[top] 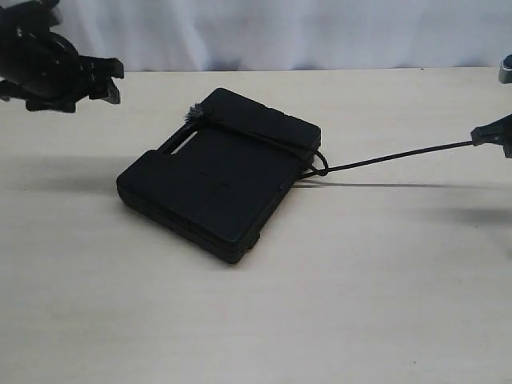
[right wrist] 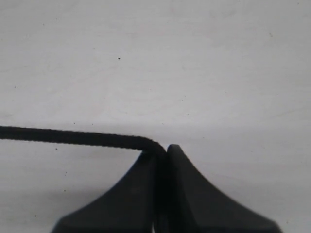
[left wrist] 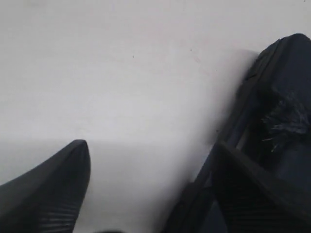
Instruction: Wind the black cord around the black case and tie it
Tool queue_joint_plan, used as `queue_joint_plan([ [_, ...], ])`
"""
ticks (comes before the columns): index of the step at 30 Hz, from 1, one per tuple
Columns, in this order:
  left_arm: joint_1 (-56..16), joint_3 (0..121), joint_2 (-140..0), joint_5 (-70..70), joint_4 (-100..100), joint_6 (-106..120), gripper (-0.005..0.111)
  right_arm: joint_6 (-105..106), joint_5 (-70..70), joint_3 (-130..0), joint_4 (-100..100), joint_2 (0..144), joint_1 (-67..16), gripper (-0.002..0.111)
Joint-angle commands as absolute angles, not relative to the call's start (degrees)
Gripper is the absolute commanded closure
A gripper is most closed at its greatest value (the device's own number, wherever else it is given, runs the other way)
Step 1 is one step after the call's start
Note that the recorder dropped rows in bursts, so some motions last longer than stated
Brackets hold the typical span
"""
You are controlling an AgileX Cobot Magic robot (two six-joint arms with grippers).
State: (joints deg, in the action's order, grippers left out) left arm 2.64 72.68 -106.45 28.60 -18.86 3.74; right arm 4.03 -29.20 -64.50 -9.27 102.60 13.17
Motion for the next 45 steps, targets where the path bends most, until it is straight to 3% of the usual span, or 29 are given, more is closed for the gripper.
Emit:
queue_joint_plan([
  [1, 2.67, 72.82, -101.56, 30.64, -9.03, 4.42, 0.041, 5.68, -28.03, -64.68, -7.83, 102.17, 13.19, 0.103],
  [5, 2.67, 72.82, -98.11, 36.31, -2.19, 4.28, 0.048, 12.02, -29.86, -64.68, -4.0, 102.17, 13.19, 0.083],
  [9, 2.67, 72.82, -95.39, 42.4, -0.45, 4.28, 0.083, 12.63, -36.88, -66.17, -1.92, 100.76, 13.19, 0.05],
  [11, 2.67, 72.82, -94.11, 45.49, -0.45, 4.28, 0.097, 11.64, -43.29, -68.34, -1.77, 99.2, 13.19, 0.042],
  [13, 2.67, 72.82, -92.41, 48.46, -0.45, 4.28, 0.107, 10.39, -49.59, -70.78, -1.61, 97.46, 13.19, 0.043],
  [16, 2.67, 72.72, -89.31, 54.82, -0.65, 4.28, 0.107, 10.2, -56.68, -72.66, 2.52, 93.06, 13.19, 0.052],
  [21, 2.67, 65.06, -79.96, 59.53, 0.0, 4.96, 0.107, 15.8, -58.67, -67.95, 7.56, 84.21, 9.71, 0.104],
  [30, 2.67, 42.9, -45.12, 34.59, -7.94, 5.91, 0.107, 12.39, -43.1, -51.36, 0.53, 59.46, -4.28, 0.104],
  [35, 2.67, 28.6, -27.12, 7.98, -13.87, 6.17, 0.107, 12.39, -16.23, -34.2, 0.64, 42.65, -9.18, 0.104],
  [39, 2.67, 19.53, -23.18, -8.01, -14.28, 6.17, 0.107, 12.39, 6.18, -21.85, 0.64, 35.87, -10.14, 0.104],
  [45, 2.67, 17.99, -22.57, -6.35, -14.03, 6.17, 0.107, 12.39, 10.8, -12.92, 0.64, 29.67, -10.14, 0.104],
])
